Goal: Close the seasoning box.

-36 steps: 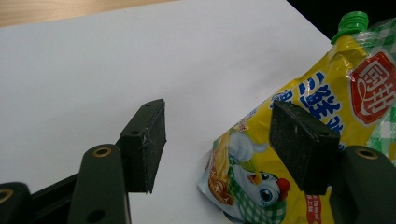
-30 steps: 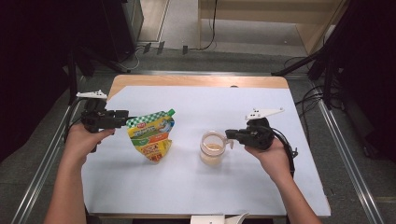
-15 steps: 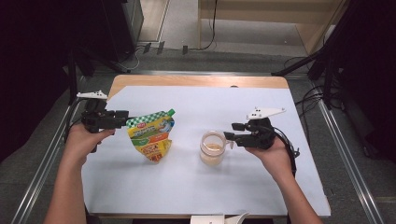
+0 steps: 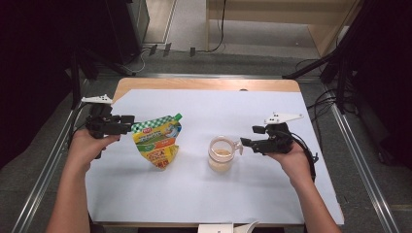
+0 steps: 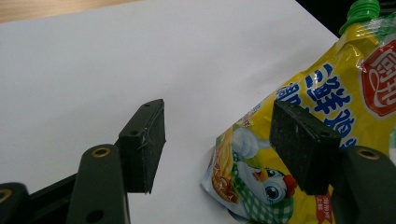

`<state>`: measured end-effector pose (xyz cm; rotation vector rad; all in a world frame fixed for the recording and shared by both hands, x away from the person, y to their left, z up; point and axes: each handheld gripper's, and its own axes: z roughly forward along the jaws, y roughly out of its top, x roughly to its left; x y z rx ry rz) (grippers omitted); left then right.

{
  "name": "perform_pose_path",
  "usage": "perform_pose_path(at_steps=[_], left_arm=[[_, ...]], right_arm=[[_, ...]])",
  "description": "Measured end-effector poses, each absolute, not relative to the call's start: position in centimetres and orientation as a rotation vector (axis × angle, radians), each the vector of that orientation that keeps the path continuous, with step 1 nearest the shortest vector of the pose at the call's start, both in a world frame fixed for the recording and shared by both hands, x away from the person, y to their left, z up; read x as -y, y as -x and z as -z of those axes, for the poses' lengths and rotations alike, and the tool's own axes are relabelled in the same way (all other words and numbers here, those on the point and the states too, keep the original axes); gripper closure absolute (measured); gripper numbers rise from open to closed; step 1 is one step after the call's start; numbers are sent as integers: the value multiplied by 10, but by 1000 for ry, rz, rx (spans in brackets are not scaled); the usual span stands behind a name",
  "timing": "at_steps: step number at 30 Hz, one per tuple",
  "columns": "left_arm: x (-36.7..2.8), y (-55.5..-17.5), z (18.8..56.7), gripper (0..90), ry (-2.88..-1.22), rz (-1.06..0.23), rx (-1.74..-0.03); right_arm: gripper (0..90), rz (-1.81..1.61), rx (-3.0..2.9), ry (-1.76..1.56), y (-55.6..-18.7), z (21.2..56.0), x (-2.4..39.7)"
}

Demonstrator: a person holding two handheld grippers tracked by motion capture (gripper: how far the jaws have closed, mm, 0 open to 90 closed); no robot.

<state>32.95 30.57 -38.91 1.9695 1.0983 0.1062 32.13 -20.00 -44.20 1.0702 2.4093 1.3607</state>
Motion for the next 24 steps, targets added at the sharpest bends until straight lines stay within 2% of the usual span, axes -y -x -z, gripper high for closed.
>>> perform_pose_path(at_steps=[14,17,24], left_arm=[[-307,-331,393,369,-1967,-105,-1105],[-308,-331,394,368,-1964,-103,-1112],[-310,-332,396,364,-1954,-96,-1124]], right_arm=[[287,-1351,-2325,-1133,-330,453,227],[225,-1364,-2335,-1129,-331,456,232],[229,-1319,-2321,-1179,-331,463,243]])
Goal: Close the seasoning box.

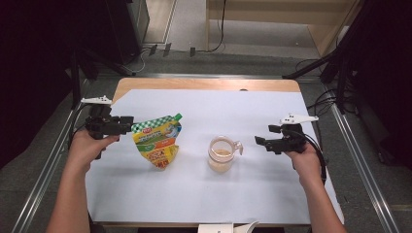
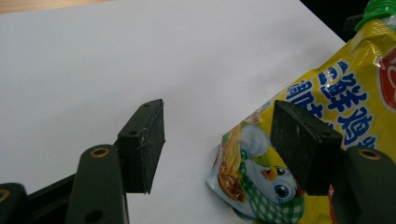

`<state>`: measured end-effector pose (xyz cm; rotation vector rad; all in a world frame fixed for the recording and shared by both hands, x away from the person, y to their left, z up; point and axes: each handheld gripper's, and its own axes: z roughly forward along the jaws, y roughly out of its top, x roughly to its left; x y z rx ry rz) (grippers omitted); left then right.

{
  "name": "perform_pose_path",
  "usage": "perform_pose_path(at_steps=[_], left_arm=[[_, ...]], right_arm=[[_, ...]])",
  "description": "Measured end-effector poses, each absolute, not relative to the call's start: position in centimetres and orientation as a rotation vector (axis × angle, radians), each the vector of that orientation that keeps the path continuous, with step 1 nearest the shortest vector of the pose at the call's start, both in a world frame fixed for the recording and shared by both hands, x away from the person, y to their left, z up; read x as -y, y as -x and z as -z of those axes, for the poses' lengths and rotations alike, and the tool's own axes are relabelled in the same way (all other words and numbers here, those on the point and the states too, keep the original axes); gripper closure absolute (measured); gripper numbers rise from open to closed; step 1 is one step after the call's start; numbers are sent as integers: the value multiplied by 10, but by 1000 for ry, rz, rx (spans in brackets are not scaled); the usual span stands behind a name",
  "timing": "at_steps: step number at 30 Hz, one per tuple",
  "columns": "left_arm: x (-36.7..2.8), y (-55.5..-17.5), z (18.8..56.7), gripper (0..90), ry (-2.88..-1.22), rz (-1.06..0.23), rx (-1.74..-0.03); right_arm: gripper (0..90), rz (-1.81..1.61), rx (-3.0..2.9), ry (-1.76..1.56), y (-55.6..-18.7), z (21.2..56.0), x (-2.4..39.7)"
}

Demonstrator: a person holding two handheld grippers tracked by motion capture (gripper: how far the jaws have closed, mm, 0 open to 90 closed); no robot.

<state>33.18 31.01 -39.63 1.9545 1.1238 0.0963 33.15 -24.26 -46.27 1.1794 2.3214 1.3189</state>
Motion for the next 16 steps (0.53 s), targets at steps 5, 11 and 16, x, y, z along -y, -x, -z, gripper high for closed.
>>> perform_pose_path(at_steps=[5,11,16], left_arm=[[-309,-332,398,363,-1962,-100,-1125],[-308,-332,401,356,-1966,-122,-1135],[-307,-333,403,348,-1957,-150,-1149]], right_arm=[[230,-1304,-2316,-1205,-333,466,246],[230,-1295,-2319,-1208,-333,467,247],[230,-1278,-2324,-1200,-334,470,246]])
